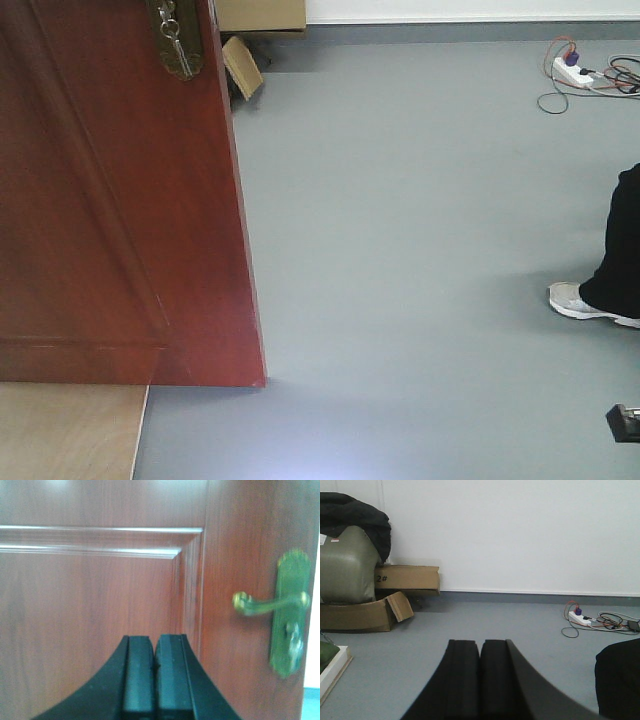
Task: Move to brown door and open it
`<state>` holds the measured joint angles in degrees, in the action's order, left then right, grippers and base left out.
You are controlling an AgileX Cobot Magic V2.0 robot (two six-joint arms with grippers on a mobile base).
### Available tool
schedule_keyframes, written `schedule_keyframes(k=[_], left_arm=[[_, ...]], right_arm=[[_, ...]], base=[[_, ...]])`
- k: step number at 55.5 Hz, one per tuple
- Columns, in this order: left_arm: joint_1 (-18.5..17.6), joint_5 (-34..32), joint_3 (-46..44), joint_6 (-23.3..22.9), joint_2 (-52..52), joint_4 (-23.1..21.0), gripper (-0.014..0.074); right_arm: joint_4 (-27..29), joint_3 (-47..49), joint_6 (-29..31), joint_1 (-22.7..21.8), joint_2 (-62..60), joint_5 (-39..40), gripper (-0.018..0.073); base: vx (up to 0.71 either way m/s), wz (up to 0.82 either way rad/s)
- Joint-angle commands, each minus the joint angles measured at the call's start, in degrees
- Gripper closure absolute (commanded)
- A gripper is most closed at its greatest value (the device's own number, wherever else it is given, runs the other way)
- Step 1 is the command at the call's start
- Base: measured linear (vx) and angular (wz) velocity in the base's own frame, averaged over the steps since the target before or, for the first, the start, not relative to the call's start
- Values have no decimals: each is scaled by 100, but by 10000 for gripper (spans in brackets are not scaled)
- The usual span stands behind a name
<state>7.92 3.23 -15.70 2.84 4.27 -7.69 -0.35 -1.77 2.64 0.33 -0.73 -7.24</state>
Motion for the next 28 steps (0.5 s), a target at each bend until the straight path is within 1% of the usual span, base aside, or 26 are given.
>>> schedule_keyframes(k=[1,8,14,19,23,28], left_arm=[[-193,-323,118,-98,8,121,600],[-442,-220,503,-98,20,409,600],[-551,-323,834,-118,20,422,600],[-556,-509,1109,-118,20,439,600],[-550,-725,1326,-118,20,598,600],[-550,-1197,1634,-118,20,769,600]], right_arm=[[-22,-33,32,-5,-53,464,559],[-22,-33,32,-5,-53,464,559],[-22,-33,32,-5,-53,464,559],[-22,-33,32,-5,-53,464,559],[-22,-33,32,-5,-53,464,559],[-22,-33,32,-5,-53,464,559]], base=[[0,0],[0,0],[0,0],[0,0],[0,0],[0,0]])
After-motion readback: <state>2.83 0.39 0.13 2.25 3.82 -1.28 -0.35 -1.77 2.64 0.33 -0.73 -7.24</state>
